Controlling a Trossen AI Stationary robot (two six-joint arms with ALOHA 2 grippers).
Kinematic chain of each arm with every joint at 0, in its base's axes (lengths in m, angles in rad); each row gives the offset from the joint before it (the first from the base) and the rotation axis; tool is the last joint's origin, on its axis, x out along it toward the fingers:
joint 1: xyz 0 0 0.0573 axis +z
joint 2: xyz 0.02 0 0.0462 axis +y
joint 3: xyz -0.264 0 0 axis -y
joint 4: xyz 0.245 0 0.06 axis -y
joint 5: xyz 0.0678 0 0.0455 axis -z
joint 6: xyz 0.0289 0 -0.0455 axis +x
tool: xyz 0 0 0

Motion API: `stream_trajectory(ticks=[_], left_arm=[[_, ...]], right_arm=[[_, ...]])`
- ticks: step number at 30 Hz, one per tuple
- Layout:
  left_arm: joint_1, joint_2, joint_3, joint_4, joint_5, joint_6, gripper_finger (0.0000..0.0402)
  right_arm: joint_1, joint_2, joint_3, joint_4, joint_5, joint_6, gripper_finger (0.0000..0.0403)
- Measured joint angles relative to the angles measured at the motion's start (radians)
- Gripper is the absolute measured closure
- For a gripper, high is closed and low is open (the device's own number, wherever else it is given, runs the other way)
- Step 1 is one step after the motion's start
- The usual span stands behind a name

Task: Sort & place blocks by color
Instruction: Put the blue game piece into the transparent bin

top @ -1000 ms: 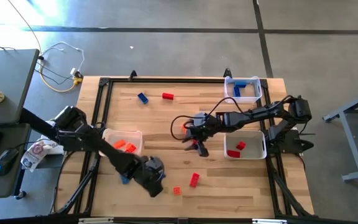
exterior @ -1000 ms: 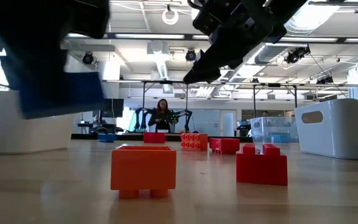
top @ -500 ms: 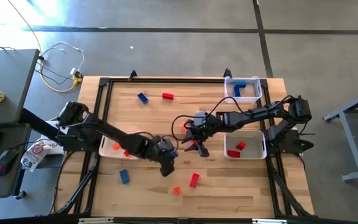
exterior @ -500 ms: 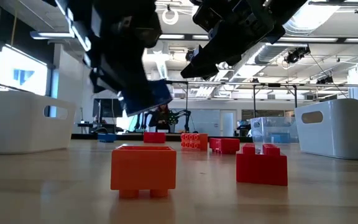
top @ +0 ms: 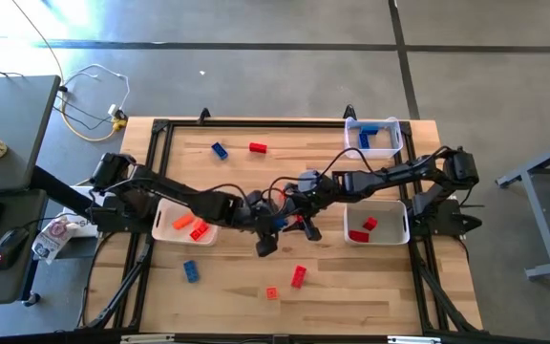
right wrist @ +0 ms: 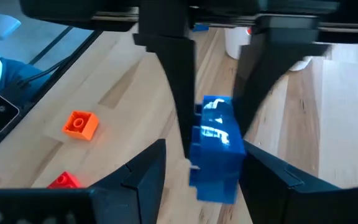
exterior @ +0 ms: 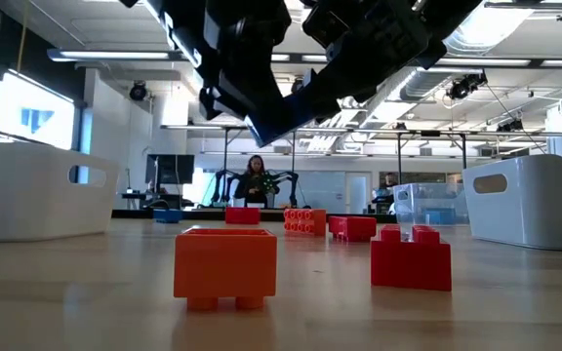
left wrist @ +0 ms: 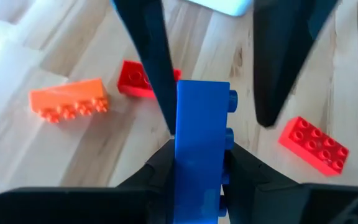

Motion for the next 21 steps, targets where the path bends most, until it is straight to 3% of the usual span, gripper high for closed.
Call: stream_trajectory(ticks=[5,11,21], left_arm=[[0.023,0.0,0.01,0.021,0.013,0.052,0.033],[0.047,0.001,0.007,0.035,0.015,0.087,0.0324],[0.103,0.001,0.007,0.003,0.011,0.111,0.0293]], right_arm=[[-0.001,-0.001,0.0,-0.001,0.005,-0.007,0.0244],[-0.002,-0.004,0.0,-0.013,0.054,-0.009,0.0336],[-0.039,-0.002,0.002,-0.034,0.125,0.009,0.0336]])
